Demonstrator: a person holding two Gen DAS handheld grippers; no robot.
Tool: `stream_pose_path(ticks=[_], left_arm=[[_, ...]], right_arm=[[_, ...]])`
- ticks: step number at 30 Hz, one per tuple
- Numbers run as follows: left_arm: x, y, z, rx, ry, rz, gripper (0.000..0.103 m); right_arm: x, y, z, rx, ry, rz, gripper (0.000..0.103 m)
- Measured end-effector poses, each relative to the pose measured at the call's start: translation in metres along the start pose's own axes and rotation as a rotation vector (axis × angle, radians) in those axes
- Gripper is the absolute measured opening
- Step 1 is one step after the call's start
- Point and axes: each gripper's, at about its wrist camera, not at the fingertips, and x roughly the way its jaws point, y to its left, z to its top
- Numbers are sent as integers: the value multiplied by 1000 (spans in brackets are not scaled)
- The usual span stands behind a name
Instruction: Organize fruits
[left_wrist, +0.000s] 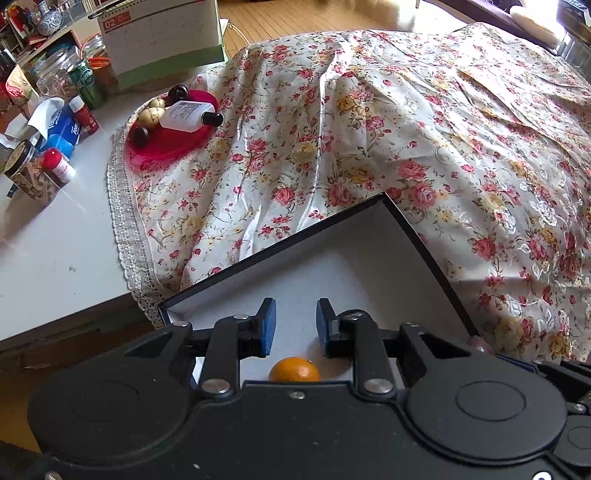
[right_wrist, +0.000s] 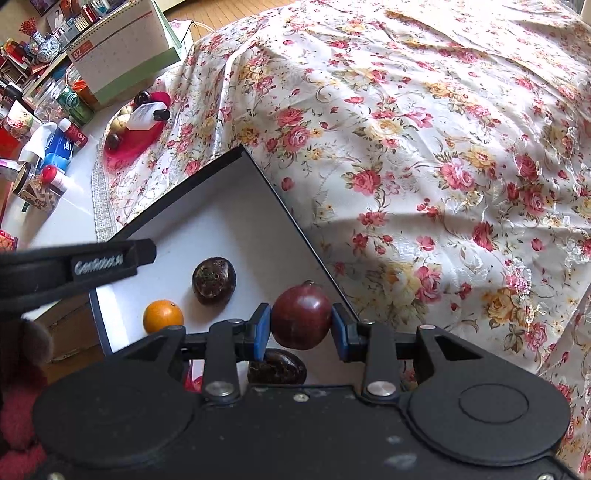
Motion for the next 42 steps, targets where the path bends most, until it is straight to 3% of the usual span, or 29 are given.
stream_pose_path(ticks=[7, 15, 28, 42], left_arm=[[-25, 2, -18, -2, -52, 21, 32], [-59, 1, -54, 11, -116, 55, 33], [-86, -9, -127, 1, -142, 76, 38], [-97, -15, -178, 13, -148, 66, 38]], right_arm=[[-20, -6, -6, 11, -34, 16, 38], [-56, -10, -43, -24, -96, 12, 38], [-98, -22, -128, -41, -210, -43, 38], [-107, -24, -183, -36, -224, -41, 38]])
